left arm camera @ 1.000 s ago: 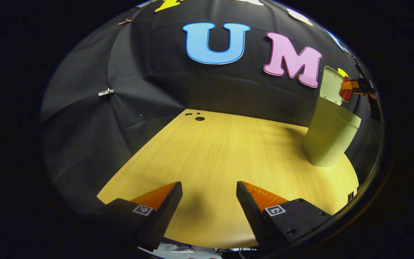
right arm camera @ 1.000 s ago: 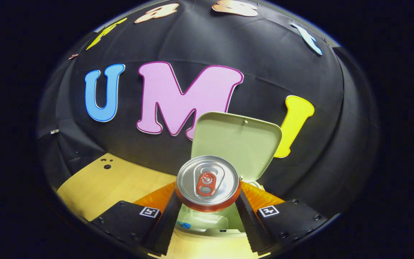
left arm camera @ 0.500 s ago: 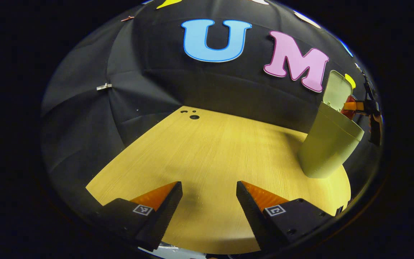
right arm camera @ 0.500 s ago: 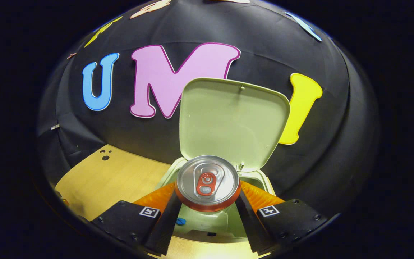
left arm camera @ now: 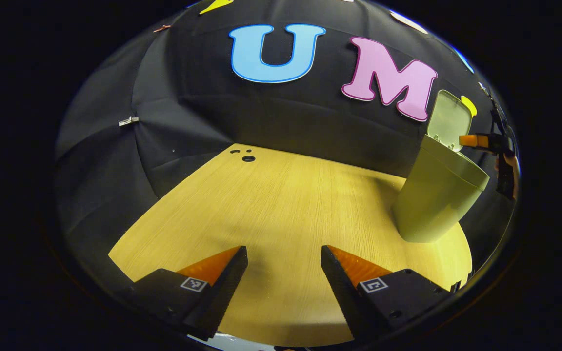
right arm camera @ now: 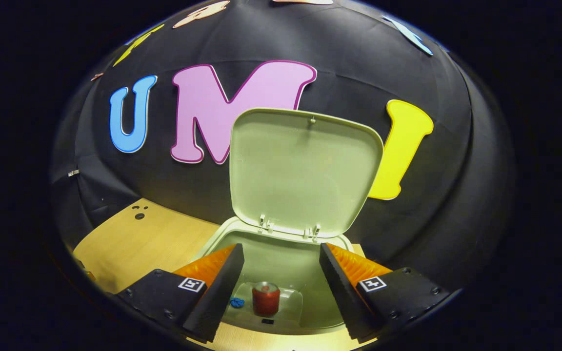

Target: Press the lid of the desktop garbage bin to open it, pick up the crumpled paper on the desktop and throw it into the bin, then pick up the pop can on the desktop and drop it into the bin, and finally close the garbage bin lid.

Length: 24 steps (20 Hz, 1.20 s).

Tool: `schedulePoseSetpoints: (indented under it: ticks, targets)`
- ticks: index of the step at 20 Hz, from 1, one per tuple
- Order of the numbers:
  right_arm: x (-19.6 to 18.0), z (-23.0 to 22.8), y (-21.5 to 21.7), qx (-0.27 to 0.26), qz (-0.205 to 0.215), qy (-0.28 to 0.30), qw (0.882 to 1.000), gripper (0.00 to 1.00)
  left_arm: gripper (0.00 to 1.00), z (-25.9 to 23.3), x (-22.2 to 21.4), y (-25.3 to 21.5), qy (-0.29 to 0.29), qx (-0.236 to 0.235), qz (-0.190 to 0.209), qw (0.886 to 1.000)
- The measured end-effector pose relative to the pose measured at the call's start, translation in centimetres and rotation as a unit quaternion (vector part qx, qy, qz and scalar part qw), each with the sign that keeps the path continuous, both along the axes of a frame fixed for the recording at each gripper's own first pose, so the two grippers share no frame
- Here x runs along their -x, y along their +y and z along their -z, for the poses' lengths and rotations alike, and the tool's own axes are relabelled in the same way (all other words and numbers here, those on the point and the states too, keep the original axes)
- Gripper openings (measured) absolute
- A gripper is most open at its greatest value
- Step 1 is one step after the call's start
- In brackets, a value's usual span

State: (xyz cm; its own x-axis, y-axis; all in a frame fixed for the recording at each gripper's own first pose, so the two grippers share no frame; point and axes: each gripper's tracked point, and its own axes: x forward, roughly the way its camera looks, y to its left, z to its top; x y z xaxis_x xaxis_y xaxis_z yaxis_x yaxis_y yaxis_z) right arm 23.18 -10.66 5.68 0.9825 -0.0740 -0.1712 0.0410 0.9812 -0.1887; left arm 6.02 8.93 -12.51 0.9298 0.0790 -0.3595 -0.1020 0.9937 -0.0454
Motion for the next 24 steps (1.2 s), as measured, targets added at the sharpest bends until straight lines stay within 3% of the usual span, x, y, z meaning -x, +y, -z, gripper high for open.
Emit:
schedulePoseSetpoints:
  ticks: [11, 15, 24]
  targets:
    - [-0.2, -10.0, 0.4, 0.019, -0.004, -0.081, 0.997, 0.97, 0.97, 1.5, 0.3, 0.2, 0.011, -0.013, 0.0, 1.0]
    - [-0.5, -13.9, 0.4, -0.007, -0.003, -0.116, 0.993, 0.96, 0.97, 2.6, 0.9, 0.2, 0.023, -0.014, 0.002, 1.0]
    - [-4.7, -19.0, -1.4, -0.015, 0.029, -0.14, 0.99, 0.97, 0.97, 3.6, 1.5, 0.5, 0.029, -0.001, -0.013, 1.0]
